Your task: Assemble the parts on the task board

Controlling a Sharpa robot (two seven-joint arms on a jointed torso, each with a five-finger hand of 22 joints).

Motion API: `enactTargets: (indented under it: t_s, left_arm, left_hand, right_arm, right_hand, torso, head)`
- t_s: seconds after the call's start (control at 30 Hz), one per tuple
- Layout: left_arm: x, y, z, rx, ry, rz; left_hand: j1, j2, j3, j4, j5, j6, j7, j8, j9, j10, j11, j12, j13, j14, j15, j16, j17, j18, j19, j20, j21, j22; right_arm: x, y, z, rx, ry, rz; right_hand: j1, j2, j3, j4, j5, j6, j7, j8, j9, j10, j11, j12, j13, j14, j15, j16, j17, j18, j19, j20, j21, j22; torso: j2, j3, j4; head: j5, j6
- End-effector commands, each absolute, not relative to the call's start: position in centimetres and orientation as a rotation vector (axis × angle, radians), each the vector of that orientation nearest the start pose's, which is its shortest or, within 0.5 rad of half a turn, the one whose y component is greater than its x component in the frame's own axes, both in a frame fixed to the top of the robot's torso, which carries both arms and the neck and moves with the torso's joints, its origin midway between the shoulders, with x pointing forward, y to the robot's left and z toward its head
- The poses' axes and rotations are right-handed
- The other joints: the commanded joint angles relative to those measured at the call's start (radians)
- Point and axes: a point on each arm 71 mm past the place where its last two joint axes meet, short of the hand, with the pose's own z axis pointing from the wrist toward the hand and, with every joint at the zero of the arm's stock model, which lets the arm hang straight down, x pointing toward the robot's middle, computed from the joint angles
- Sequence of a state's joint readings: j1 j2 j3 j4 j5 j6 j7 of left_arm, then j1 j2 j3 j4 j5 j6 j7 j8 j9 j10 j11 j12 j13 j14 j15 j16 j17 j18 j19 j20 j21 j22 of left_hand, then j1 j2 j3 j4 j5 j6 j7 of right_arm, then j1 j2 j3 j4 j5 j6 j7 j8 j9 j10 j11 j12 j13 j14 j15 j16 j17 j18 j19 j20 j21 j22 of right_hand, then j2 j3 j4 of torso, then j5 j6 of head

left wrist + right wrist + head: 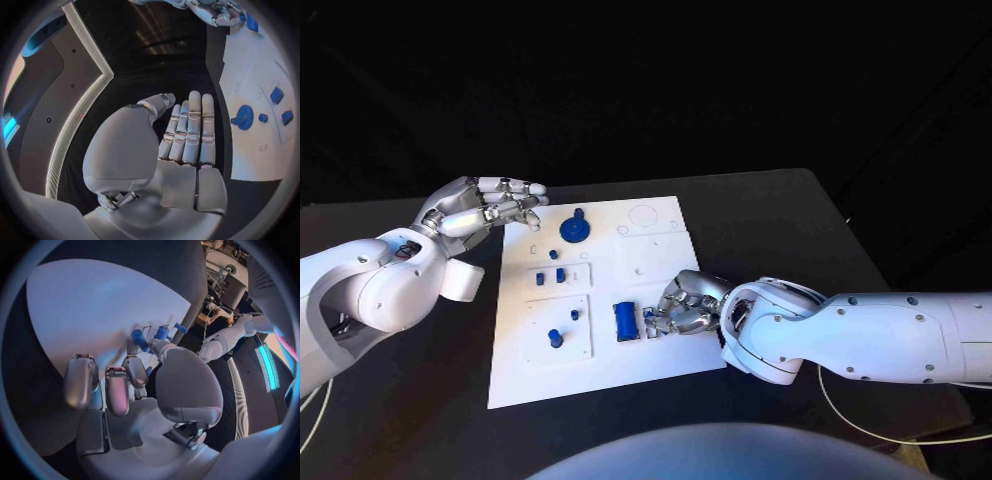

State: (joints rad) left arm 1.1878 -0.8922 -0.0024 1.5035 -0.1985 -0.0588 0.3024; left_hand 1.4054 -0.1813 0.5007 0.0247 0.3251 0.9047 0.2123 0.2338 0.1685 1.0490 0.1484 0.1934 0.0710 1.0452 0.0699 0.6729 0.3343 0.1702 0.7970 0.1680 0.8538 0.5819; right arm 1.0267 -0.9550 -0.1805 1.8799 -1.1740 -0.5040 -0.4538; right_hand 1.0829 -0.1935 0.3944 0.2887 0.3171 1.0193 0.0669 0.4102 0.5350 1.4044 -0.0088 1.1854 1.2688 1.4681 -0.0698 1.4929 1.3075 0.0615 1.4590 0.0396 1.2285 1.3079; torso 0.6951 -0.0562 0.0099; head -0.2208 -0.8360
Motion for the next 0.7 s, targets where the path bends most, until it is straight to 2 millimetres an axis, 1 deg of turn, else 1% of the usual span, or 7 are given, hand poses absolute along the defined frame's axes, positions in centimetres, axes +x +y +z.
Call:
enactTargets:
  t_s: [0.03, 0.53, 0.57, 0.63, 0.7]
  left_arm:
    - [48.62, 22.04, -17.34, -0.88, 1.643, -1.643]
    - [48.61, 22.13, -17.34, -0.881, 1.642, -1.641]
    - [48.61, 22.13, -17.34, -0.881, 1.642, -1.641]
    - [48.61, 22.13, -17.34, -0.881, 1.642, -1.641]
    - [48.61, 22.13, -17.34, -0.881, 1.642, -1.641]
  left_hand:
    - [-0.004, 0.009, 0.0, -0.006, 0.004, 0.004, 0.001, 0.006, -0.002, -0.004, -0.001, 0.005, 0.0, 0.002, 0.004, -0.005, 0.003, 0.011, -0.008, 0.001, 0.005, 0.003]
    - [-0.004, 0.009, 0.0, -0.006, 0.004, 0.004, 0.001, 0.006, -0.002, -0.004, -0.001, 0.005, 0.0, 0.002, 0.004, -0.005, 0.003, 0.011, -0.008, 0.001, 0.005, 0.003]
    - [-0.004, 0.009, 0.0, -0.006, 0.004, 0.004, 0.001, 0.006, -0.002, -0.004, -0.001, 0.005, 0.0, 0.002, 0.004, -0.005, 0.003, 0.011, -0.008, 0.001, 0.005, 0.003]
    - [-0.004, 0.009, 0.0, -0.006, 0.004, 0.004, 0.001, 0.006, -0.002, -0.004, -0.001, 0.005, 0.0, 0.002, 0.004, -0.005, 0.003, 0.011, -0.008, 0.001, 0.005, 0.003]
    - [-0.004, 0.009, 0.0, -0.006, 0.004, 0.004, 0.001, 0.006, -0.002, -0.004, -0.001, 0.005, 0.0, 0.002, 0.004, -0.005, 0.003, 0.011, -0.008, 0.001, 0.005, 0.003]
  right_arm:
    - [35.38, -17.9, -27.86, 0.355, 2.072, 0.656]
    - [35.3, -17.95, -27.7, 0.347, 2.061, 0.658]
    - [35.31, -17.96, -27.69, 0.346, 2.06, 0.657]
    - [35.31, -17.98, -27.68, 0.346, 2.057, 0.656]
    - [35.32, -18.0, -27.66, 0.346, 2.055, 0.655]
  right_hand:
    - [-0.014, 0.003, -0.009, 0.001, -0.005, 0.003, 0.001, 0.004, -0.002, 0.007, 0.001, 0.001, 0.001, 0.07, -0.001, 0.003, 0.101, 0.0, 0.009, -0.001, -0.005, 0.18]
    - [-0.024, 0.007, -0.025, 0.002, -0.013, 0.005, 0.0, 0.004, -0.002, 0.009, 0.001, 0.006, 0.006, 0.071, -0.001, 0.004, 0.102, 0.0, 0.01, -0.001, -0.003, 0.181]
    - [-0.025, 0.009, -0.026, 0.002, -0.014, 0.006, 0.0, 0.004, -0.002, 0.009, 0.001, 0.006, 0.007, 0.071, -0.001, 0.004, 0.103, 0.0, 0.01, -0.001, -0.002, 0.181]
    - [-0.03, 0.03, -0.032, 0.002, -0.02, 0.008, -0.002, 0.005, -0.003, 0.012, -0.001, 0.011, 0.011, 0.071, -0.002, 0.005, 0.103, 0.0, 0.01, -0.002, -0.001, 0.181]
    - [-0.03, 0.039, -0.033, 0.002, -0.023, 0.01, -0.003, 0.006, -0.003, 0.013, -0.001, 0.014, 0.014, 0.072, -0.003, 0.006, 0.106, 0.0, 0.011, -0.002, 0.001, 0.181]
  torso:
    - [0.0, -0.0003, -0.0003]
    - [0.0, -0.0003, 0.0003]
    - [0.0, -0.0003, 0.0001]
    - [0.0, -0.0002, 0.0]
    - [0.0, -0.0002, 0.0001]
  head:
    - [-0.001, 0.0]
    - [0.001, -0.001]
    - [0.001, -0.001]
    - [0.002, -0.002]
    - [0.002, -0.001]
